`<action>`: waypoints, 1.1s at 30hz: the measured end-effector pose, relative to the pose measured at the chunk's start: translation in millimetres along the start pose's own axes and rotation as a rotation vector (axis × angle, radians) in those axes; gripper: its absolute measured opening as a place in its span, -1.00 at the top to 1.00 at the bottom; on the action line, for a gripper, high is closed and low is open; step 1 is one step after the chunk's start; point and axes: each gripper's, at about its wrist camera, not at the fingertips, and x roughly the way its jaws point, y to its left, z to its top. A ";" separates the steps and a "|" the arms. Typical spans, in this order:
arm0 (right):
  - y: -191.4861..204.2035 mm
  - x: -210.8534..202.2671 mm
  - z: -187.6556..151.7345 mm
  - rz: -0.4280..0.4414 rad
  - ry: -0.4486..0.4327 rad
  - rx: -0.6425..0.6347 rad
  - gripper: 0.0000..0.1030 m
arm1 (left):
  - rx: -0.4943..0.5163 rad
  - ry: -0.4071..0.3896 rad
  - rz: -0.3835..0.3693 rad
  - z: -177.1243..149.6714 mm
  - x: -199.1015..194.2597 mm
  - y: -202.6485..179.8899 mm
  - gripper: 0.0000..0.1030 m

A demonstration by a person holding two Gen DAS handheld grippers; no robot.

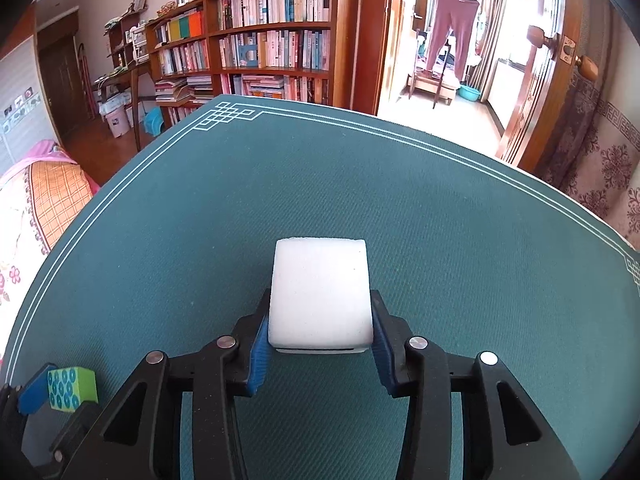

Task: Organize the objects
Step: 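Carry the white block over the bowl with the right gripper while the left holds the green block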

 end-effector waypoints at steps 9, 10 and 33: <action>-6.4 -45.4 -41.3 0.029 -0.005 0.035 0.13 | 0.004 -0.006 0.001 0.1 -0.4 -1.8 -0.34; -6.4 -52.2 -47.8 0.034 -0.007 0.038 0.13 | 0.008 -0.009 0.001 0.6 -0.5 -2.2 -0.34; -25.5 -158.0 -165.2 0.077 -0.041 0.149 0.13 | 0.094 -0.027 -0.054 -11.4 -16.3 -25.6 -0.34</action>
